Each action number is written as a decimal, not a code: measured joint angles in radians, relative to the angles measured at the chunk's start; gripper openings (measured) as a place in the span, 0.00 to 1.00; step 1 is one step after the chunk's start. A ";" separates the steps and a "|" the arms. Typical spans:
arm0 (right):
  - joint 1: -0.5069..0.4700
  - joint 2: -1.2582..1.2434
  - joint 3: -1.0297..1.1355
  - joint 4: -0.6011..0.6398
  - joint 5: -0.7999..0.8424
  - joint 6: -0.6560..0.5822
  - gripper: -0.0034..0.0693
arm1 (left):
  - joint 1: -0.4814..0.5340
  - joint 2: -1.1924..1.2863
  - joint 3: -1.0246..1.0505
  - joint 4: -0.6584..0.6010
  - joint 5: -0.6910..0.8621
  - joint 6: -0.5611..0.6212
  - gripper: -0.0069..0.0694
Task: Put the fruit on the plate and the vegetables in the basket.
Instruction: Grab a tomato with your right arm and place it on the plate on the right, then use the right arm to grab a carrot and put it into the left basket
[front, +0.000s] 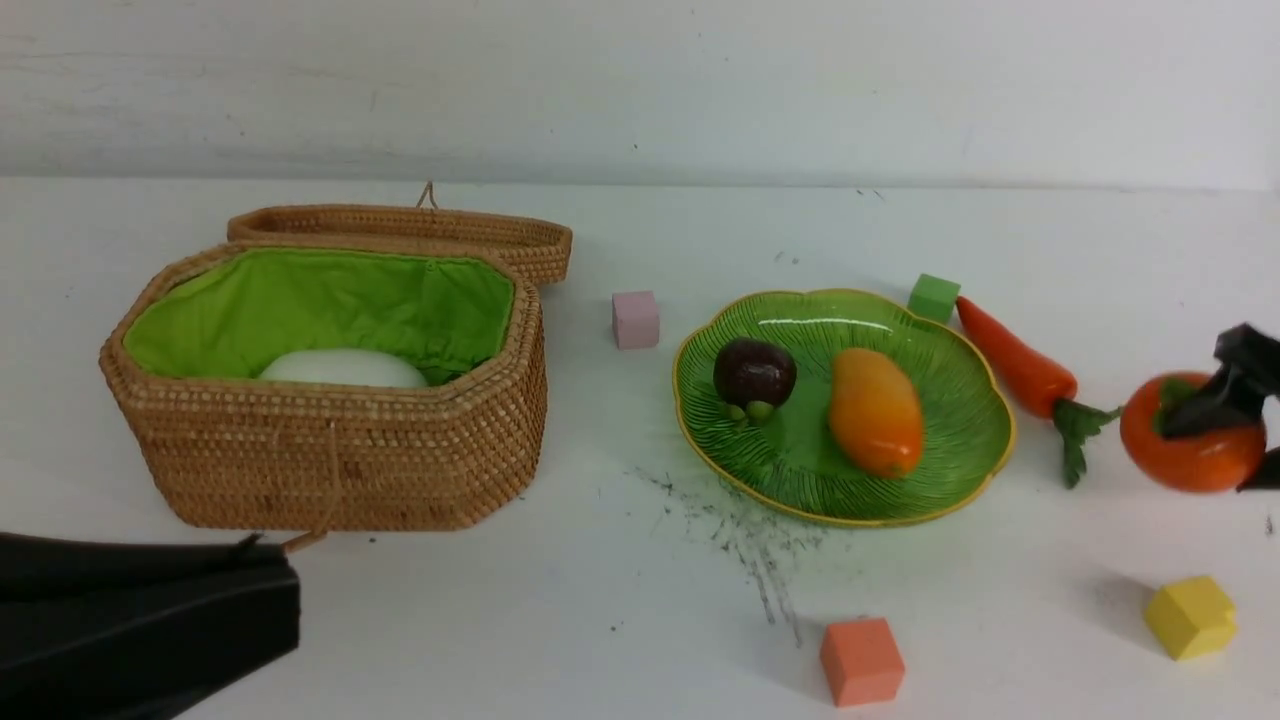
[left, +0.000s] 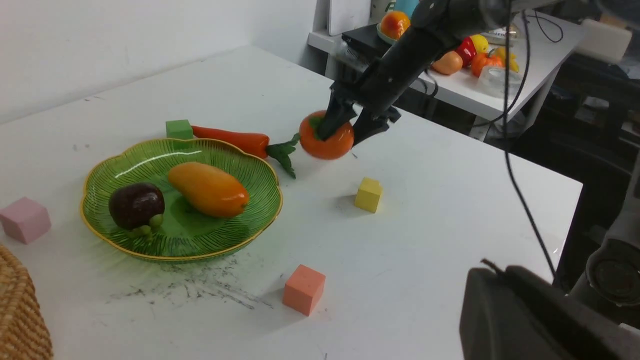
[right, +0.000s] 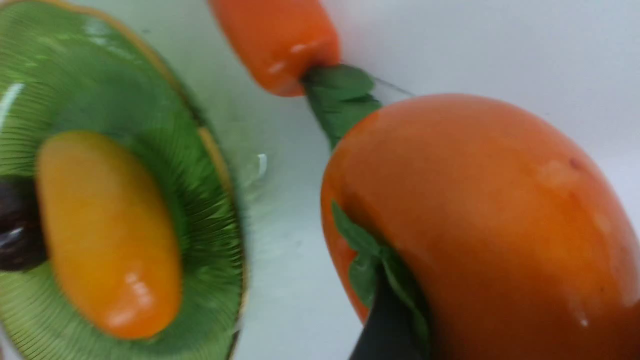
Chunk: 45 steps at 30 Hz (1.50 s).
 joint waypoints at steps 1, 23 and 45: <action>0.008 -0.044 -0.003 0.000 0.014 0.009 0.75 | 0.000 0.000 0.000 0.018 0.000 0.000 0.10; 0.642 0.003 -0.011 -0.052 -0.378 -0.158 0.75 | 0.000 0.000 0.000 0.140 -0.010 -0.026 0.10; 0.643 -0.129 -0.009 -0.139 -0.371 -0.151 0.85 | 0.000 0.000 0.000 0.126 0.018 -0.027 0.11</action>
